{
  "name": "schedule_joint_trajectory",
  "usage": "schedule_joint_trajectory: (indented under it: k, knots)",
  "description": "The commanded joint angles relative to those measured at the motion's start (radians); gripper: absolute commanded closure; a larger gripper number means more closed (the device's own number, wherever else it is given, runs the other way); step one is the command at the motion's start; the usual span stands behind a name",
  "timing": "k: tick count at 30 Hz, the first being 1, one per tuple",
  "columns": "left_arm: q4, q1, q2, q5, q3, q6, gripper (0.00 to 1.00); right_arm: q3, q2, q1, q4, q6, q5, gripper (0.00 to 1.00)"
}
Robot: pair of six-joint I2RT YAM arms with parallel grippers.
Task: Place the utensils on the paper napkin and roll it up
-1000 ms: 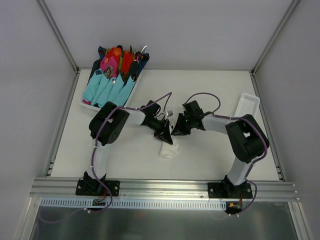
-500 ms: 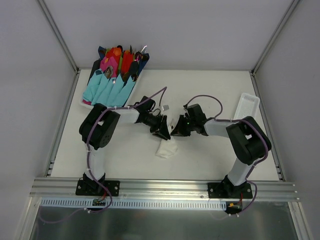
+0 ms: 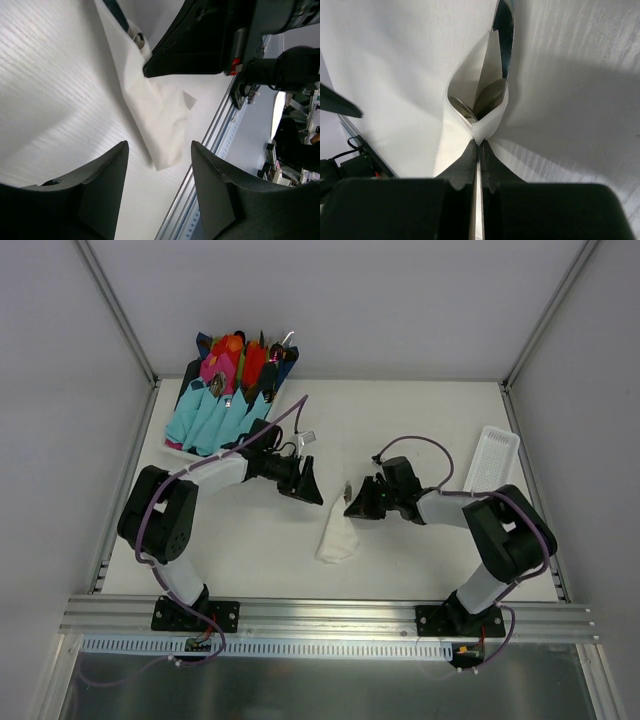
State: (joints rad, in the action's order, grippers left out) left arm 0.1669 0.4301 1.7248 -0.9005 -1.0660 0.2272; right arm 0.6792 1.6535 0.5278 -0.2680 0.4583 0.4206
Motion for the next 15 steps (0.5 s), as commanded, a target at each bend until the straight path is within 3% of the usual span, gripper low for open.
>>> schedule_joint_trajectory:
  k: [1, 15]
  knots:
    - [0.046, -0.004, 0.004, 0.006, 0.026, -0.107, 0.47, -0.012, -0.08, -0.002, -0.105, -0.017, 0.04, 1.0]
    - [-0.099, 0.002, 0.079, -0.124, 0.058, -0.154, 0.45, -0.05, -0.139, 0.0, -0.247, 0.016, 0.13, 1.0]
